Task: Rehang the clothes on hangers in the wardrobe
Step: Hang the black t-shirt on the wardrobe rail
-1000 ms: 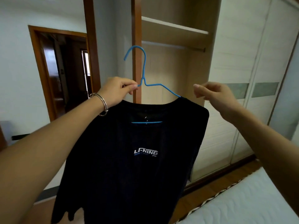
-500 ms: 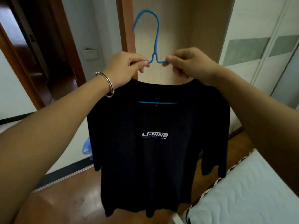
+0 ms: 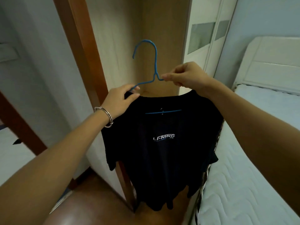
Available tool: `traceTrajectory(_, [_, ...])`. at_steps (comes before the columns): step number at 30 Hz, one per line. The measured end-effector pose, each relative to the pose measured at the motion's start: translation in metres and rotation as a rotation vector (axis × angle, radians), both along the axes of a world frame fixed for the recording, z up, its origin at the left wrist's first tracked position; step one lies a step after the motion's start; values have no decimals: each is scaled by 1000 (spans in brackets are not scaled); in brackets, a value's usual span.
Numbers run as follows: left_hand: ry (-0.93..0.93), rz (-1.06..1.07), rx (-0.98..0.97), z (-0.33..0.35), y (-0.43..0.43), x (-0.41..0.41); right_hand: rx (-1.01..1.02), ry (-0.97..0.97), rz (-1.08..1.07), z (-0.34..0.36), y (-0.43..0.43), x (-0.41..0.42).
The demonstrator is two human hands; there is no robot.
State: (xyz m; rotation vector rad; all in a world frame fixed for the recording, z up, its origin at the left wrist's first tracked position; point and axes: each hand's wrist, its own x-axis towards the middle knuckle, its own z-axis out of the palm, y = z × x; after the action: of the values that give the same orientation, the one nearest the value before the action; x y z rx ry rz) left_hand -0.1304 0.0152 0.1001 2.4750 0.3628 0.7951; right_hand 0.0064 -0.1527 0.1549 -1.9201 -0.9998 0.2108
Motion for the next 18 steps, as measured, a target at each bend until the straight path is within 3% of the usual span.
traceTrajectory(5, [24, -23, -41, -19, 39, 33, -66, 59, -165, -12, 12, 15])
traceTrajectory(9, [-2, -131, -94, -27, 39, 58, 5, 131, -291, -21, 6, 26])
traceTrajectory(15, [-101, -243, -138, -32, 47, 111, 114, 77, -398, -28, -3, 59])
traceTrajectory(18, [-132, -256, -113, -41, 54, 144, 71, 83, -419, -34, 0, 78])
